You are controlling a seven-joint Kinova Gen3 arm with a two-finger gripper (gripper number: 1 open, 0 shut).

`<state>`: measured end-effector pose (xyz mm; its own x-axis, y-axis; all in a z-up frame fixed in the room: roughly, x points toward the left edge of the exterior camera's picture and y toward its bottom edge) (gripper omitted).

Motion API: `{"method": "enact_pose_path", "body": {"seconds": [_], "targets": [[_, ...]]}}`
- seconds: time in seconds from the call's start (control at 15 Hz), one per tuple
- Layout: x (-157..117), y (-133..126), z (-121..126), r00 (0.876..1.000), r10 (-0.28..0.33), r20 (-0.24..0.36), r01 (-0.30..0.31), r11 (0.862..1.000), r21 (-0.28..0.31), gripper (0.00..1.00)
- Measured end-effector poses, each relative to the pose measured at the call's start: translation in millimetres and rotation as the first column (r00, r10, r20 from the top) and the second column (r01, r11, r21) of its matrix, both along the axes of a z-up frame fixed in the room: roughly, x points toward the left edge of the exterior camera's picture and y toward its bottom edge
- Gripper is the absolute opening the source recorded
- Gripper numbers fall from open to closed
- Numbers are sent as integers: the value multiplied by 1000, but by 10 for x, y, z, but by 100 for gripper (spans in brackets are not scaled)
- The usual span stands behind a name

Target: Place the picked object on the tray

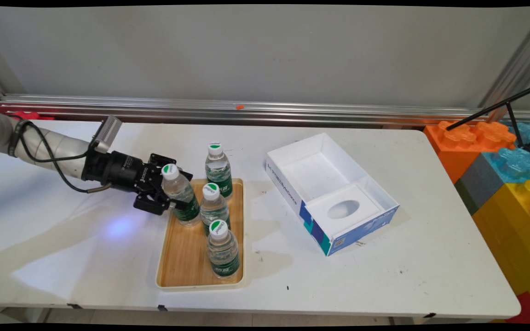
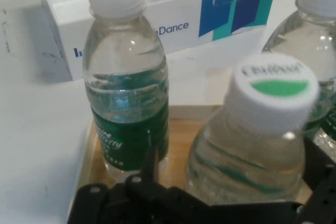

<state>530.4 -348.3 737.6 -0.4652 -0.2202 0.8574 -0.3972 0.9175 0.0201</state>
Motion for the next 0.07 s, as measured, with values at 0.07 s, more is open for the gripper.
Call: {"method": "enact_pose_path", "body": {"seconds": [0.07], "targets": [[-1,1,-6,1000,-2,0,2,1000,0,100]]}}
